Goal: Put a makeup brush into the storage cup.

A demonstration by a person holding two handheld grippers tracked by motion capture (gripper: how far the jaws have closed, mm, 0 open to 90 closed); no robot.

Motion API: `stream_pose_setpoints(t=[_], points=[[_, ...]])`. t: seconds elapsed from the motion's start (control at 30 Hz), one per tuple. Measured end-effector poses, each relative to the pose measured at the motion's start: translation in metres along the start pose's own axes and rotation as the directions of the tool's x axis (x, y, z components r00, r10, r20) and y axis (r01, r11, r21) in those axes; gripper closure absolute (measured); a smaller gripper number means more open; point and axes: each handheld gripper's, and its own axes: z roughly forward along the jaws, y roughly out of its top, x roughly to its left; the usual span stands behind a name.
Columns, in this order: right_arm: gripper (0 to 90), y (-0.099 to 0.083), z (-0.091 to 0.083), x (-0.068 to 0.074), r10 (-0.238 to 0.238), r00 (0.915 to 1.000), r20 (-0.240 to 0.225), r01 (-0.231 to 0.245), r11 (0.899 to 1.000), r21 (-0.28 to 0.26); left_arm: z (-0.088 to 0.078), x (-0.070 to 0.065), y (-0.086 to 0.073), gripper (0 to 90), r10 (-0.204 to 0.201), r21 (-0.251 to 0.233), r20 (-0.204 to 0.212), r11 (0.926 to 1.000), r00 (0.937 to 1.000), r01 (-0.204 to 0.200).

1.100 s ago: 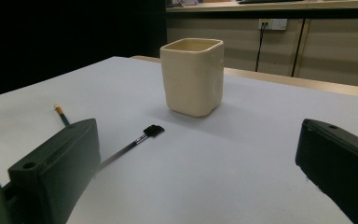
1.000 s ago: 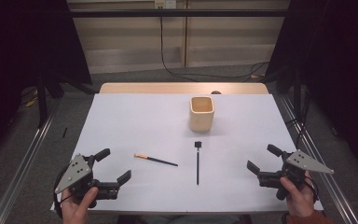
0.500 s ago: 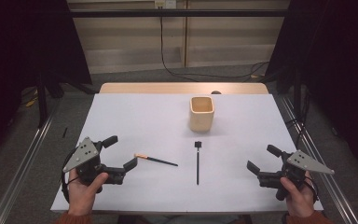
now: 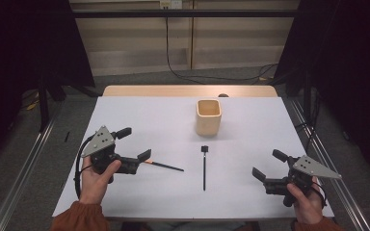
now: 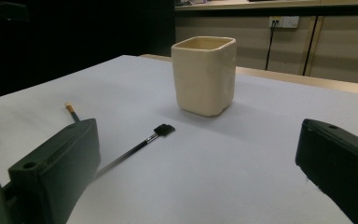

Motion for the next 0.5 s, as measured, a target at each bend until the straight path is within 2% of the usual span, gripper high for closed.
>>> stream_pose_setpoints(t=[0.13, 0.2, 0.3, 0.33, 0.37, 0.4, 0.43, 0.5], points=[[0.0, 0.001, 0.002, 0.001, -0.001, 1.0, -0.008, 0.0, 1.0, -0.003, 0.005, 0.004, 0.001, 2.1, -0.019, 0.002, 0.008, 0.9998, 0.9998, 0.019], [0.0, 0.001, 0.003, 0.002, -0.002, 1.0, -0.009, 0.002, 1.0, -0.001, 0.009, 0.006, 0.001, 2.1, -0.035, 0.013, 0.027, 0.9993, 0.999, 0.034], [0.0, 0.001, 0.002, 0.001, 0.004, 0.9999, -0.015, -0.004, 1.0, -0.002, 0.014, 0.01, 0.002, 2.1, -0.017, 0.066, 0.027, 0.9977, 0.9995, 0.015], [0.0, 0.001, 0.001, -0.001, 0.025, 0.9995, -0.02, -0.025, 1.0, -0.005, 0.015, 0.011, 0.003, 2.2, -0.03, 0.072, 0.028, 0.997, 0.9992, 0.028], [0.0, 0.001, 0.001, -0.001, 0.025, 0.9995, -0.02, -0.025, 1.0, -0.005, 0.016, 0.013, 0.003, 2.2, -0.048, 0.073, 0.044, 0.9964, 0.9979, 0.045], [0.0, 0.0, 0.0, -0.002, 0.027, 0.9994, -0.019, -0.027, 1.0, -0.006, 0.018, 0.015, 0.003, 2.8, -0.047, 0.081, 0.046, 0.9957, 0.9978, 0.043], [0.0, 0.0, 0.0, -0.002, 0.024, 0.9995, -0.02, -0.025, 1.0, -0.006, 0.02, 0.015, 0.005, 2.8, -0.025, 0.102, 0.033, 0.9946, 0.9992, 0.021], [0.0, 0.0, -0.001, -0.002, 0.026, 0.9994, -0.023, -0.026, 1.0, -0.009, 0.023, 0.016, 0.006, 2.8, -0.007, 0.117, 0.022, 0.9931, 0.9997, 0.004]])
